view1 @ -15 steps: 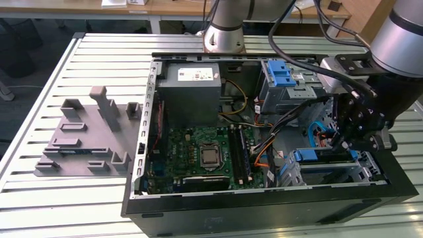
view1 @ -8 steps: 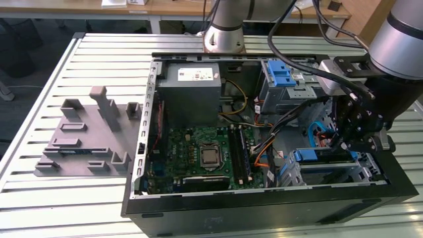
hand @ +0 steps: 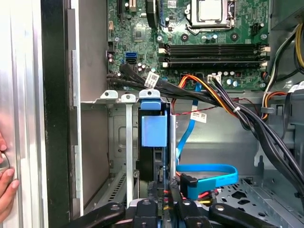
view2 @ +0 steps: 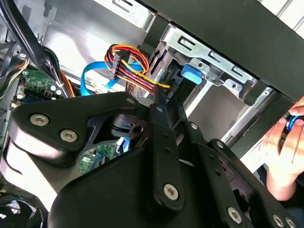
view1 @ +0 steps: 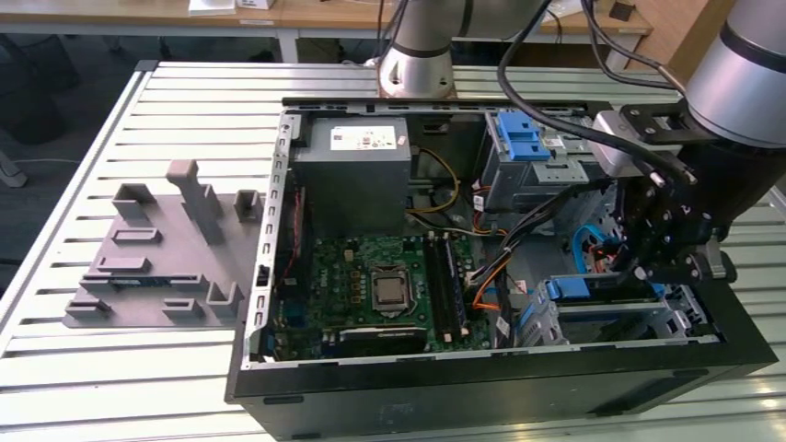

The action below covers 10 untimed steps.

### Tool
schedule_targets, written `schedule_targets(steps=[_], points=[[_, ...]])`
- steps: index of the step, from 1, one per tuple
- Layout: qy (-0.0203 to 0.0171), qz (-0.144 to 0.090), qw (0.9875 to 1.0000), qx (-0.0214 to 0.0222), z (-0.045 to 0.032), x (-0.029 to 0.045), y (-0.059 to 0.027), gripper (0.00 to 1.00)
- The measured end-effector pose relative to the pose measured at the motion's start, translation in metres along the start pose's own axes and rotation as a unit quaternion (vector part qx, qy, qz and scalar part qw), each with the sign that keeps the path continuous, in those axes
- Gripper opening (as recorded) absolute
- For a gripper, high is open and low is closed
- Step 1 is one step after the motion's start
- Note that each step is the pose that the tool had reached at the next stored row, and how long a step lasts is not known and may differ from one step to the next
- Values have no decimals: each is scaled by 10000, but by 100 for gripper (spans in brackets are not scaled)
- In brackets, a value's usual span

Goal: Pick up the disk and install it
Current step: 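Insert the first disk wire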

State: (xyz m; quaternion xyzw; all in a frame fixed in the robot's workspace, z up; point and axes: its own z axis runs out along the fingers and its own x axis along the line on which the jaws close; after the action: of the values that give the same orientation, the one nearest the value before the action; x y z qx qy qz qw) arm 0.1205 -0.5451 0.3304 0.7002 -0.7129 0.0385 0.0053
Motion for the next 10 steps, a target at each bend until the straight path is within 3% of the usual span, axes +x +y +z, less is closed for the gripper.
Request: schedule_targets(steps=[3, 7, 10], points=[[-8, 0, 10000, -2, -40, 3, -2, 24], [-10, 0, 10000, -2, -54, 3, -3, 11], [-8, 0, 10000, -2, -58, 4, -3, 11]])
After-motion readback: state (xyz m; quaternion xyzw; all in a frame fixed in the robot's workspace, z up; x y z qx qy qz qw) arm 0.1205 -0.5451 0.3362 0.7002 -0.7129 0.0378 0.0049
